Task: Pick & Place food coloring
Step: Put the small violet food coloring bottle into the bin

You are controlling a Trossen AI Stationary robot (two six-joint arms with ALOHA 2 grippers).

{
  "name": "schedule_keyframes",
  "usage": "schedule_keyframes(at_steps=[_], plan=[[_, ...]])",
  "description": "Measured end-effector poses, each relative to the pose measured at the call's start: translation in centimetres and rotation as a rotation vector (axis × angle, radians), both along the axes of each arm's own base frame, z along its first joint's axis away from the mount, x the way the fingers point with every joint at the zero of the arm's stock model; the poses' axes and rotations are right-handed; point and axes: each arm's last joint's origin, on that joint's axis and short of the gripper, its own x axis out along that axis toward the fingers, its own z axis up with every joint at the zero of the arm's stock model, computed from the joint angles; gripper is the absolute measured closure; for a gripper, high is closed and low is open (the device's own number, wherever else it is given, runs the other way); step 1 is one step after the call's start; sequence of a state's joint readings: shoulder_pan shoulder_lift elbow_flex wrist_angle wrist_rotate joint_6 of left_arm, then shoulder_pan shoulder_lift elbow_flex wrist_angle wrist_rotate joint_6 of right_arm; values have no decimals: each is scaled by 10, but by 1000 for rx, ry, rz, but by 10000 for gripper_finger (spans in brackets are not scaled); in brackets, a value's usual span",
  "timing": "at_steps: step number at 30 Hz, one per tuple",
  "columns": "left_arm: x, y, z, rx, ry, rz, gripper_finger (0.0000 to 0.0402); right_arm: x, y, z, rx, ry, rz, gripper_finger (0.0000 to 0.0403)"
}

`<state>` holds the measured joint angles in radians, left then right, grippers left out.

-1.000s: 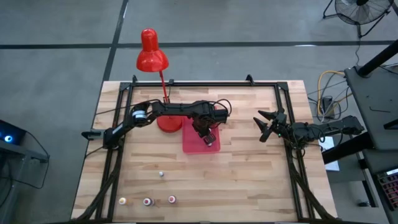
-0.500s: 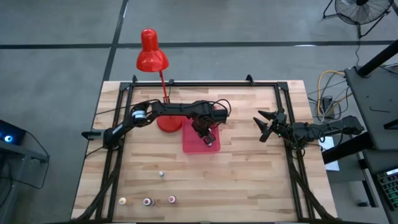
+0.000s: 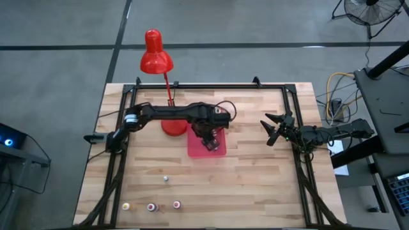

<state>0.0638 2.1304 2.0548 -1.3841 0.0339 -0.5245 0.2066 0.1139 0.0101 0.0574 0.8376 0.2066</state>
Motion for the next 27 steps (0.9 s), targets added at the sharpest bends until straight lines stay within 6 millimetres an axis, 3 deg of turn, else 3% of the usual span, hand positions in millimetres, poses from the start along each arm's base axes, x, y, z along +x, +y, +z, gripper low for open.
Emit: schedule_keyframes(at_steps=[6, 13, 20, 27], plan=[[-24, -41, 15, 46, 39, 57, 157, 0, 0, 0, 0, 0, 0, 188], [-60, -96, 13, 40, 33, 53, 143, 0, 0, 0, 1, -1, 0, 188], [-101, -128, -17, 28, 15, 130, 143, 0, 0, 0, 1, -1, 0, 188], [-138, -141, -58, 22, 93, 202, 143, 0, 0, 0, 0, -1, 0, 188]])
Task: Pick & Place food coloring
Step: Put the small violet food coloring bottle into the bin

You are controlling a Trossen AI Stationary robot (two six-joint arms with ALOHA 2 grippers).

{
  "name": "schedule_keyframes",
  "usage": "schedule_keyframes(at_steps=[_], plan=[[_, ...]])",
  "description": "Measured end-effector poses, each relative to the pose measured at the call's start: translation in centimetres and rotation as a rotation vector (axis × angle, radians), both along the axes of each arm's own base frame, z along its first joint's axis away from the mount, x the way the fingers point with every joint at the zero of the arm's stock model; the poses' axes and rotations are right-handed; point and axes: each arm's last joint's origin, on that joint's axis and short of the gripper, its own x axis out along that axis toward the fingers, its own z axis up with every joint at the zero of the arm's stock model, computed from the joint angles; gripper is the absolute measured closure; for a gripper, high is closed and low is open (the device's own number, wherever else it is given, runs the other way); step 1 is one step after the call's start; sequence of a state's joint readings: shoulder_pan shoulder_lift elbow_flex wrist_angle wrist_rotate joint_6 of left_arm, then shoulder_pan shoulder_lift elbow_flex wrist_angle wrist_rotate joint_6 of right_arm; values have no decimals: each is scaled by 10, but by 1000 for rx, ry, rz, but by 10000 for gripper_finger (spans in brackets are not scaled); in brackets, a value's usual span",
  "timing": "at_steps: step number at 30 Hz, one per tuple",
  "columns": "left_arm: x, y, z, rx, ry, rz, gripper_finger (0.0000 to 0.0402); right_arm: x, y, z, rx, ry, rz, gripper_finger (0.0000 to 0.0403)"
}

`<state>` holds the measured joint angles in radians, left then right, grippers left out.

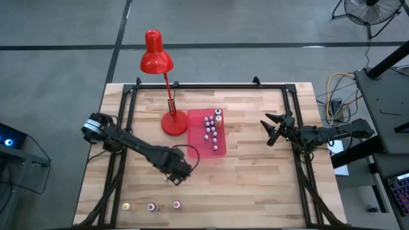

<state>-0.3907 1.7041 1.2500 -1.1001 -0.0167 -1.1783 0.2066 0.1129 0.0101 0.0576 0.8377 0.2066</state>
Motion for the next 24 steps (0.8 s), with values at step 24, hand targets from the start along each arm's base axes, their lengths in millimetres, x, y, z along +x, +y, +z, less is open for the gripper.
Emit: schedule_keyframes(at_steps=[24], plan=[[-25, -31, -44, -68, -60, 36, 143, 0, 0, 0, 1, 1, 0, 188]])
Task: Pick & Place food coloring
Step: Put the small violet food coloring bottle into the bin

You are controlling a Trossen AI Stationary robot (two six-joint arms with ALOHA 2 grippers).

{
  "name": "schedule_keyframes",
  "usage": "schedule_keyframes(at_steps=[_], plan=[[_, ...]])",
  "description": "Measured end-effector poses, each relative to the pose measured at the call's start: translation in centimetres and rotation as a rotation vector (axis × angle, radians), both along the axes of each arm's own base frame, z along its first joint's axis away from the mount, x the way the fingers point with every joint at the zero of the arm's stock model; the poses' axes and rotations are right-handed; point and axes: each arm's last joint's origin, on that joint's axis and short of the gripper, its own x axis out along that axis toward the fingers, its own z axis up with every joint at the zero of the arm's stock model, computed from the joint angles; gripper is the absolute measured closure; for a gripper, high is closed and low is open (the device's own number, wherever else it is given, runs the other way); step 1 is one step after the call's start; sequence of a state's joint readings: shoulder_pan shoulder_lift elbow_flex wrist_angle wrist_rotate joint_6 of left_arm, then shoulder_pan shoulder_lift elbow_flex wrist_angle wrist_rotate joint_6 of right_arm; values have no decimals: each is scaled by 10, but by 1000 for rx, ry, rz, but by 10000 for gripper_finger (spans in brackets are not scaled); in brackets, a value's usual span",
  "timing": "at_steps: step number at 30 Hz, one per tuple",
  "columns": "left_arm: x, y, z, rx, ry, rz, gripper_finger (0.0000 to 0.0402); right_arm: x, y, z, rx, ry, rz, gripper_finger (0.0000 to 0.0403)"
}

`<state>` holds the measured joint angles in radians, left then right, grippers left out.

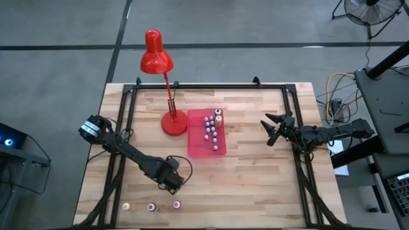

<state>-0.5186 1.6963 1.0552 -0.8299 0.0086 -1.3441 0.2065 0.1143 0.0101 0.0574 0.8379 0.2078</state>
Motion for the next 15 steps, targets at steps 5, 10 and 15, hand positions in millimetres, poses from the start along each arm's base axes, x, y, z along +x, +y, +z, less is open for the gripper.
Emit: schedule_keyframes(at_steps=[5, 10, 15], plan=[[-4, 3, -7, 14, 24, 0, 148, 0, 0, 0, -1, 0, 0, 188], [-5, 3, -7, 16, 26, -3, 187, 0, 0, 0, -1, 0, 0, 188], [-5, 3, -7, 17, 26, -10, 244, 0, 0, 0, -1, 0, 0, 188]])
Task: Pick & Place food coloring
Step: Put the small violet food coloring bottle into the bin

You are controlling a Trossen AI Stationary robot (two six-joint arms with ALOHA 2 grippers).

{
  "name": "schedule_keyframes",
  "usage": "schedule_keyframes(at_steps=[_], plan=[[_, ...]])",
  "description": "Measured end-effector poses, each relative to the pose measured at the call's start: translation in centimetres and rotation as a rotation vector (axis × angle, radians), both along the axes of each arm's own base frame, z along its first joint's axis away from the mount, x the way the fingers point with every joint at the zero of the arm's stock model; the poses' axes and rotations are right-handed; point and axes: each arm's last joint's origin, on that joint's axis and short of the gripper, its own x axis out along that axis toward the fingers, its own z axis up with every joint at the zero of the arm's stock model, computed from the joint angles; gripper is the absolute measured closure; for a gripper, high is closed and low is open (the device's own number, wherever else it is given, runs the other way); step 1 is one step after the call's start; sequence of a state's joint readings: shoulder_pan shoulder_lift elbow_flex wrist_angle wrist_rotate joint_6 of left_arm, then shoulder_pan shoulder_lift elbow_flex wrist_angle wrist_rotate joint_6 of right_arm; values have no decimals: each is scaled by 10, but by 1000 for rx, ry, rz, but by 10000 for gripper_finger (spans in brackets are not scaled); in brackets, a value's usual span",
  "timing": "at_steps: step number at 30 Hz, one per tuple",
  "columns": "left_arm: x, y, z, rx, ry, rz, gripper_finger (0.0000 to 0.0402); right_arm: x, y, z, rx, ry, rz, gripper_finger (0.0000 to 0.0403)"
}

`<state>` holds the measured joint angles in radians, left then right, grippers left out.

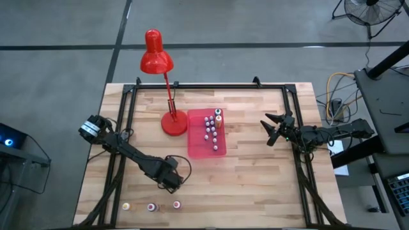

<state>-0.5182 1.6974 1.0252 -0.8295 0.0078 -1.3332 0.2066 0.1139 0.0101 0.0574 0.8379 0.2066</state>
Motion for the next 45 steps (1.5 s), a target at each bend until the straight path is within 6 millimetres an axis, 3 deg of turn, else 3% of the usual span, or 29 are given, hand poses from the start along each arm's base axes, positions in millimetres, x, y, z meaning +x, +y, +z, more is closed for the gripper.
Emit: schedule_keyframes(at_steps=[9, 15, 21, 30, 34, 39, 45], plan=[[0, 0, 0, -1, 1, -5, 328, 0, 0, 0, 0, 0, 0, 188], [2, 1, 2, -23, 7, -28, 354, 0, 0, 0, 1, -1, 0, 188], [16, 11, 30, -7, 30, -81, 357, 0, 0, 0, 1, -1, 0, 188], [61, 48, 102, 7, -96, -151, 354, 0, 0, 0, 1, 0, 0, 188], [84, 70, 121, 21, -123, -164, 354, 0, 0, 0, 1, -1, 0, 188], [114, 96, 122, 38, -107, -170, 354, 0, 0, 0, 1, -1, 0, 188], [150, 123, 100, 47, -68, -159, 354, 0, 0, 0, 0, 0, 0, 188]])
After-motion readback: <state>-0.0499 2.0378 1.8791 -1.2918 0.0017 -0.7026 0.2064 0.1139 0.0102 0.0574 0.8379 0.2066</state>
